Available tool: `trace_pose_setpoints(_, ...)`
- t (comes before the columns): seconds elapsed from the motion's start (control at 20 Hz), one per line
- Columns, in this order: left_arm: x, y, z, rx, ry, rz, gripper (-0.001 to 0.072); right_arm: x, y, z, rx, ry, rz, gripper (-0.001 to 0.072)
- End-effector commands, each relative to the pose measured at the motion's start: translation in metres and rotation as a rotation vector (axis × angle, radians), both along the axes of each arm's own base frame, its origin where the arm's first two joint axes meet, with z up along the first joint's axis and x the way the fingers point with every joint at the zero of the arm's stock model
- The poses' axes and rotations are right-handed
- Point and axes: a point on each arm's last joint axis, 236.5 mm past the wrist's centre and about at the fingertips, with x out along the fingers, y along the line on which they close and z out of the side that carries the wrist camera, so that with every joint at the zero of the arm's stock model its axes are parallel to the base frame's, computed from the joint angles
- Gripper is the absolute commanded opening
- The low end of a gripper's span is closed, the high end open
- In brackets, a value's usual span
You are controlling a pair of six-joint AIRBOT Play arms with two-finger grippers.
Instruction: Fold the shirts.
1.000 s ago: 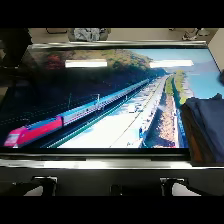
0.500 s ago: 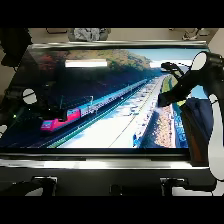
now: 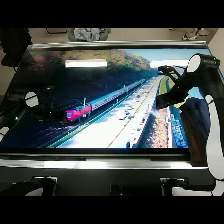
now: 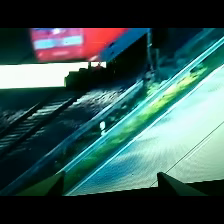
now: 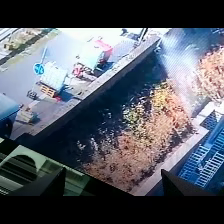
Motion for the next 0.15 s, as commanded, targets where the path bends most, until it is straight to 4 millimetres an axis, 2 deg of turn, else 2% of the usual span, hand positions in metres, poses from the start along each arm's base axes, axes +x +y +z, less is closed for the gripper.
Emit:
trace_pose_setpoints(0.0, -0.0002, 0.0001, -0.0002, 0.001, 0.000, 0.000, 0.0665, -0.0003, 0.0001, -0.0003, -0.001, 0.002, -0.002, 0.0696)
trace_pose_setpoints(0.1, -0.0002, 0.0001, -0.0002, 0.001, 0.000, 0.000, 0.0665, -0.0003, 0.0001, -0.0003, -0.001, 0.002, -0.002, 0.0696)
